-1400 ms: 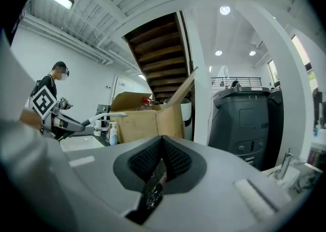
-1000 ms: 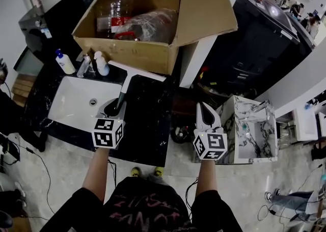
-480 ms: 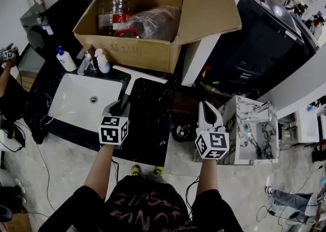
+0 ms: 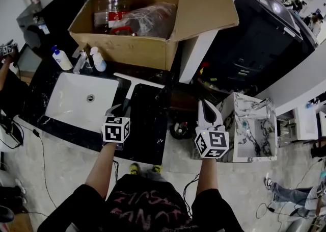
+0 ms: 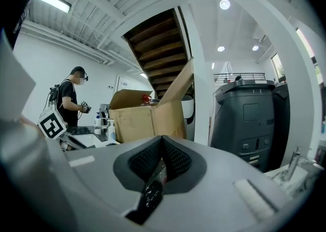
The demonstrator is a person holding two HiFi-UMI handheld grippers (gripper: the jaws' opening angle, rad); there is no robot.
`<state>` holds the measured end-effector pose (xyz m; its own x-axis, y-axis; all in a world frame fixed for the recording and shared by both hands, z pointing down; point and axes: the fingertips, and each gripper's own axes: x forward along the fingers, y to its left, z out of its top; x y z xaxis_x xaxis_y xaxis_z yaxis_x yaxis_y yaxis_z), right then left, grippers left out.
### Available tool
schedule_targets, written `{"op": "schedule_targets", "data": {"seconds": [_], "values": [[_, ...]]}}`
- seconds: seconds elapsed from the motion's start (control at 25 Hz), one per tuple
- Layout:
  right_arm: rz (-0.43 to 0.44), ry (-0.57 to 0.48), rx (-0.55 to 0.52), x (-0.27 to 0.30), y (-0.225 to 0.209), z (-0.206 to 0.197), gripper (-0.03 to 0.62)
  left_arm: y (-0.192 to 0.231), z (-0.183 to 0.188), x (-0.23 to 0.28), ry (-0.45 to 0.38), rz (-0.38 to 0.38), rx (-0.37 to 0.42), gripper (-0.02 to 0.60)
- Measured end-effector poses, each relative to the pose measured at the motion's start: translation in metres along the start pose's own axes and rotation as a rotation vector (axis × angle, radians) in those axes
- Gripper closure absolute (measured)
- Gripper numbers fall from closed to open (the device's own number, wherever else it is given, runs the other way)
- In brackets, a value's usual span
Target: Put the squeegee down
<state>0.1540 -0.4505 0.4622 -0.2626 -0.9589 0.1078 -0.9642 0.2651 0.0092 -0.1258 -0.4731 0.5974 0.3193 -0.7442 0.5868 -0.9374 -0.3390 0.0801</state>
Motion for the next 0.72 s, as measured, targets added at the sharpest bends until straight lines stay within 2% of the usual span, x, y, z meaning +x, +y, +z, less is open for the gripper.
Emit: {"op": "schedule_targets", "data": {"seconds": [0.44, 0.72], "values": [[-0.021, 0.015, 0.001, -0.005, -0.016, -0.005, 0.583, -0.005, -0.037, 0.021, 0.111, 0.011, 0.002, 0.479], [-0.027, 0.019, 0.007, -0.006, -0.024, -0.009, 0.583, -0.008, -0.047, 0.029, 0.144, 0.011, -0.025, 0.479]]}}
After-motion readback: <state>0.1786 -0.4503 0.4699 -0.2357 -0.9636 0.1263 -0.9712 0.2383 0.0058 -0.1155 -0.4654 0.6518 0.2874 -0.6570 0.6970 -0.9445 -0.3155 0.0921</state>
